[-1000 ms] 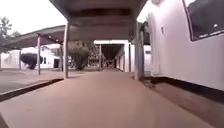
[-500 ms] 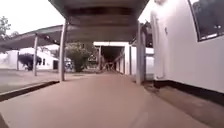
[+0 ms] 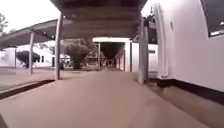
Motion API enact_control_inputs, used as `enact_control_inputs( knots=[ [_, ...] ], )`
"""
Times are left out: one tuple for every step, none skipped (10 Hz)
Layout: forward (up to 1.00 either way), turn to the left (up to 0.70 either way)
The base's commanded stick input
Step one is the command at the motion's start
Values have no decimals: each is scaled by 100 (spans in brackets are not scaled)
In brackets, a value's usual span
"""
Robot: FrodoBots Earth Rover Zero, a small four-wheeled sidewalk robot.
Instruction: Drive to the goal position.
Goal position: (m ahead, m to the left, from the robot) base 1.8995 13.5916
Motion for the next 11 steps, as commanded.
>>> enact_control_inputs(
  knots=[
    [70, 17],
    [70, 31],
    [70, 35],
    [70, 35],
    [70, 0],
    [70, 0],
    [70, 0],
    [70, 0],
    [70, 0],
    [70, 0],
    [70, 0]
  ],
)
